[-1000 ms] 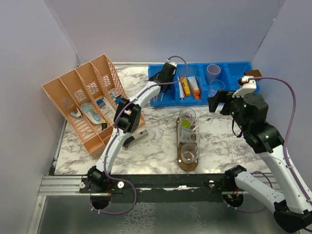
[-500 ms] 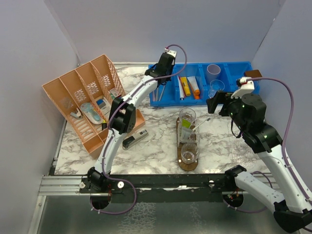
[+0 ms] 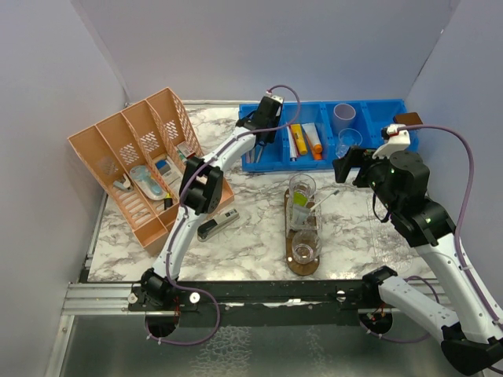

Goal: Prepare toiletry sets of a toothbrush and toothpaste on the tray
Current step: Pick up the toothbrush from the storage box.

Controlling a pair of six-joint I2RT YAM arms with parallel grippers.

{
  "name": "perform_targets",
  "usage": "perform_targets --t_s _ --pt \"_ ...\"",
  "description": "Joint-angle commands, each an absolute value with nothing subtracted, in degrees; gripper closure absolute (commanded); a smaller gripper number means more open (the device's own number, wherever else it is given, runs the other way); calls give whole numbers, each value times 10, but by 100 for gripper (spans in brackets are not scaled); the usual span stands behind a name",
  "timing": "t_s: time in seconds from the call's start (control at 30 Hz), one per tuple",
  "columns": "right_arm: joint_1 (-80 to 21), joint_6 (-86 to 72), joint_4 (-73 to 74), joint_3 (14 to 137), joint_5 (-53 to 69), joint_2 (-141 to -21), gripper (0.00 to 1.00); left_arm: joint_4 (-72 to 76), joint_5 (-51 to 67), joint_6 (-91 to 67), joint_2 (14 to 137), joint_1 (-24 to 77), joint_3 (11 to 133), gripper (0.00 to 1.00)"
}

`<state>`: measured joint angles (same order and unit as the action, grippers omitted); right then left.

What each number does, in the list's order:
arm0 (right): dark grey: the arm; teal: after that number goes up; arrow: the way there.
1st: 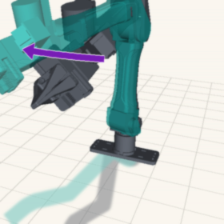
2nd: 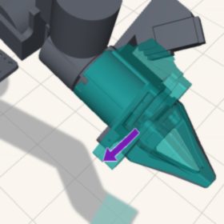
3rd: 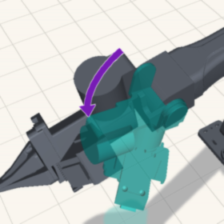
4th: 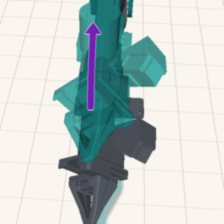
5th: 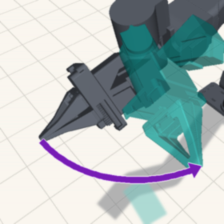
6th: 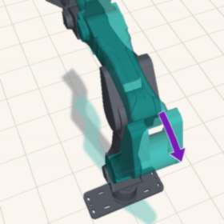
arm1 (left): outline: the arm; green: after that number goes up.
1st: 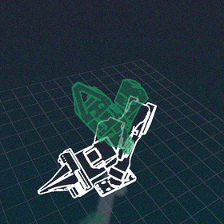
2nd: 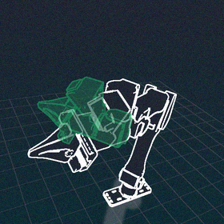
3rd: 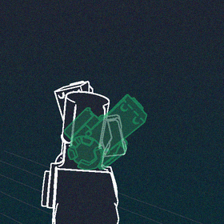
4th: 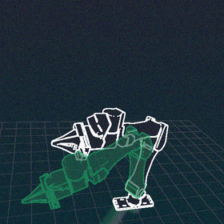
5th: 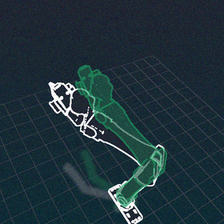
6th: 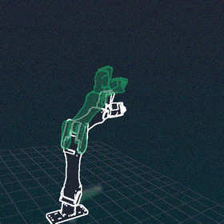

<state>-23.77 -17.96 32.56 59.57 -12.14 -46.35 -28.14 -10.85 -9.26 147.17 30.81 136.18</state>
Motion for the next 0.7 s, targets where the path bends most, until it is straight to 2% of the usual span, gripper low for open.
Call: perform_targets --t_s 0.0,0.23,0.67 --pt "-235 -185 317 592 -112 -457 8 -292 -100 -93 1498 304 1371 63" --pt "-235 -186 314 589 -111 -459 8 -300 -94 -102 1507 302 1363 63" --pt "-235 -189 312 589 -109 -454 8 -313 -90 -111 1495 304 1295 71"
